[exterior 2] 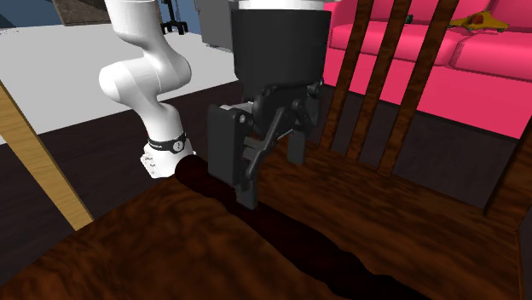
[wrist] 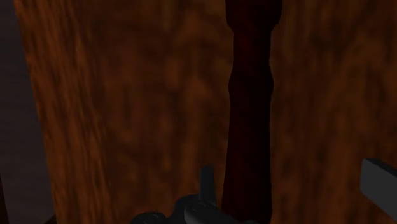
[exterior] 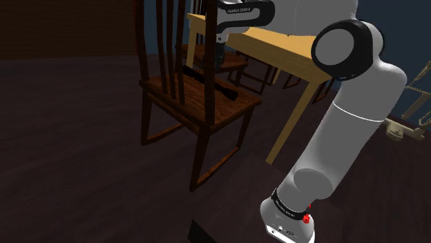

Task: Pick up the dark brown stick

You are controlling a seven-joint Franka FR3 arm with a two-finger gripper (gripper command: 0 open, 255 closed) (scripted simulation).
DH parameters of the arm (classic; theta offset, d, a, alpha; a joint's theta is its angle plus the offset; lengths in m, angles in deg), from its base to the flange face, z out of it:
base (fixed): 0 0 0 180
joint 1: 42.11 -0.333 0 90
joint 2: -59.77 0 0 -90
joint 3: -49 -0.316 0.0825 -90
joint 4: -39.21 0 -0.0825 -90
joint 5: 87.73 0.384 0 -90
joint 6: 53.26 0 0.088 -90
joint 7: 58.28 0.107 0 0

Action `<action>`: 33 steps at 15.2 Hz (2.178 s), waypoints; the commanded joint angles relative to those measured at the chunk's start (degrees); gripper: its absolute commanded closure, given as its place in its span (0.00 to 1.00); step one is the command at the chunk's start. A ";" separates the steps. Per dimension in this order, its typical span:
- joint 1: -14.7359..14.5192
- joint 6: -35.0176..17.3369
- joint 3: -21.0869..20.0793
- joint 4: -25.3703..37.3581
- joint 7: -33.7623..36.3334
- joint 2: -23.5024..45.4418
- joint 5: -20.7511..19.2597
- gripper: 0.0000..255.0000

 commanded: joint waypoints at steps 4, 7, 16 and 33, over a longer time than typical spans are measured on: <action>1.10 -1.59 0.50 4.16 -1.82 5.96 1.80 0.00; 1.10 -3.81 0.48 2.19 -1.78 6.23 1.84 0.00; 1.10 -5.64 0.46 0.61 -1.75 6.48 1.88 1.00; 1.16 3.31 0.54 8.90 -1.96 5.80 1.79 1.00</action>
